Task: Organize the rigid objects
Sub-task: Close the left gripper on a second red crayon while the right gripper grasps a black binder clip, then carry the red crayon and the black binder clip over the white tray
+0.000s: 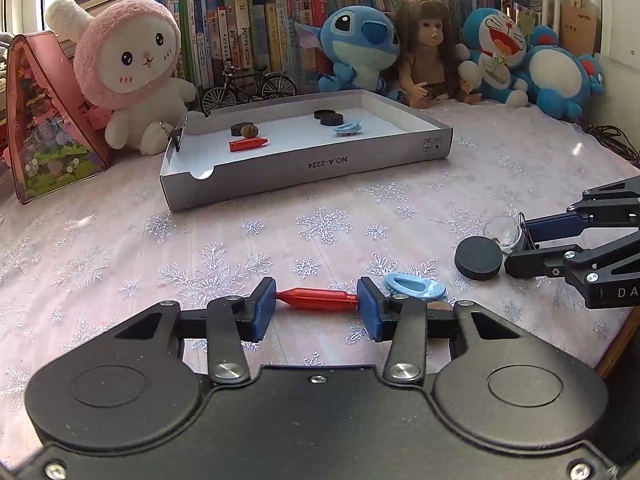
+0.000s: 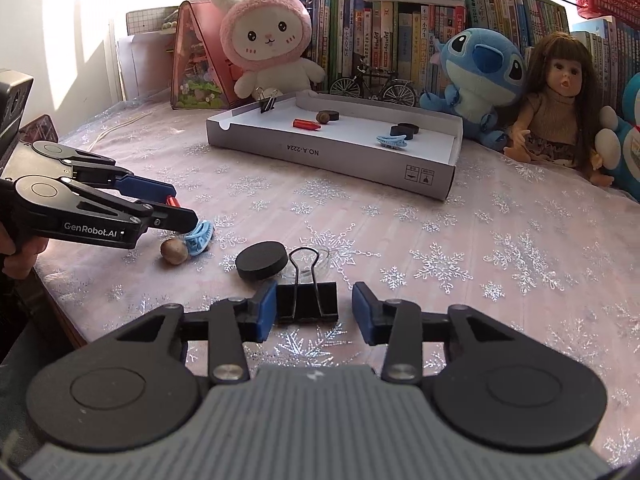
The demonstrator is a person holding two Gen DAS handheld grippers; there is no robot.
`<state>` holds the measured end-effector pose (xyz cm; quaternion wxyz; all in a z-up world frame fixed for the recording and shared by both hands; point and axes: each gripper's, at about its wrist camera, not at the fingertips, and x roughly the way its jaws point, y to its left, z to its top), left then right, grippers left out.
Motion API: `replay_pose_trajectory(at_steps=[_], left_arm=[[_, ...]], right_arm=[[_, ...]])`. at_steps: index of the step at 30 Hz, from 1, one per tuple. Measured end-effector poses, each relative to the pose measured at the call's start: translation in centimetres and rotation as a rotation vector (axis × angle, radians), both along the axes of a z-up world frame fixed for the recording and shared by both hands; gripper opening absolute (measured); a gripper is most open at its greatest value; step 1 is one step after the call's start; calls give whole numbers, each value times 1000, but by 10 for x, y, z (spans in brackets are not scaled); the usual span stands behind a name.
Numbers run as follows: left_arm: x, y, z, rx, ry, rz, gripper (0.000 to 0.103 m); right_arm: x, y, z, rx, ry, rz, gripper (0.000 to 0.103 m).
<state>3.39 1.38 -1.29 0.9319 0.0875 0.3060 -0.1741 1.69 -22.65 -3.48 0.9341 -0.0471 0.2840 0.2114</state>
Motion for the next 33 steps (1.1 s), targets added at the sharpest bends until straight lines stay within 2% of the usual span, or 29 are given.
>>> replay_pose_trajectory(at_steps=[4, 23, 33], left_arm=[[3, 2, 2, -12, 10, 24, 42], [16, 7, 10, -45, 14, 90, 42], [34, 4, 20, -89, 19, 98, 42]], right_arm=[[4, -5, 0, 9, 2, -39, 38], [18, -25, 5, 51, 8, -222, 38], [27, -25, 11, 80, -2, -249, 38]])
